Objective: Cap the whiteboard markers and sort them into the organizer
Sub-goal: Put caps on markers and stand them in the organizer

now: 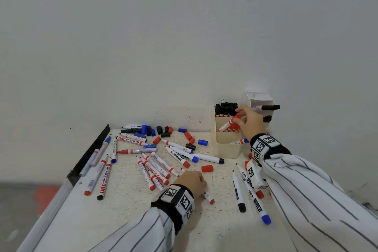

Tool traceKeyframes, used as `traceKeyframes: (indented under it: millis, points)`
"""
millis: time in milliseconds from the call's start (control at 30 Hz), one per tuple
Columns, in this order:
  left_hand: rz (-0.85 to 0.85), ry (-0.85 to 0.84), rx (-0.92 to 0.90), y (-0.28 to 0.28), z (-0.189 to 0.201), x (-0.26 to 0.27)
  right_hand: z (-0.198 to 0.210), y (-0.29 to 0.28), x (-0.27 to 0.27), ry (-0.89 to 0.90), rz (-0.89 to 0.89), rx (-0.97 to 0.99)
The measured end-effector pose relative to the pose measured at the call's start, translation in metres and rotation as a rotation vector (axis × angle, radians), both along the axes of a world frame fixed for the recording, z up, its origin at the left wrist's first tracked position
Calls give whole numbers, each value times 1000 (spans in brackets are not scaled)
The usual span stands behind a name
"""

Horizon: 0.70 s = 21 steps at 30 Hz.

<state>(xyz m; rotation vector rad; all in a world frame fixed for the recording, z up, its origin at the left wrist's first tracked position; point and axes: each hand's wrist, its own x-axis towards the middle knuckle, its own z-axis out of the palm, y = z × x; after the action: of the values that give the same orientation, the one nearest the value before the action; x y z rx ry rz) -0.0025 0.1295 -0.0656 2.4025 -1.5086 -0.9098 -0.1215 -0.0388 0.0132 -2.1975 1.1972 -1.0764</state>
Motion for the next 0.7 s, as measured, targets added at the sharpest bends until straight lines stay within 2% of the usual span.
traceKeyframes:
  millis: [167, 300, 367, 433, 567, 633, 700]
  points:
    - [73, 33, 1, -1, -7, 4, -6, 3, 9, 120, -85, -15]
    - [160, 96, 9, 0, -8, 5, -12, 3, 12, 476, -88, -88]
    - [179, 145, 14, 2, -8, 5, -15, 2, 12, 536, -47, -88]
    - [176, 170, 14, 4, -7, 4, -16, 3, 9, 460, -42, -82]
    - [201, 166, -27, 9, -9, 2, -7, 12, -8, 146, -51, -7]
    - [218, 158, -42, 12, -11, -1, -3, 17, -25, 130, -34, 88]
    - [213, 141, -42, 15, -12, -2, -4, 19, -44, 194, -56, 163]
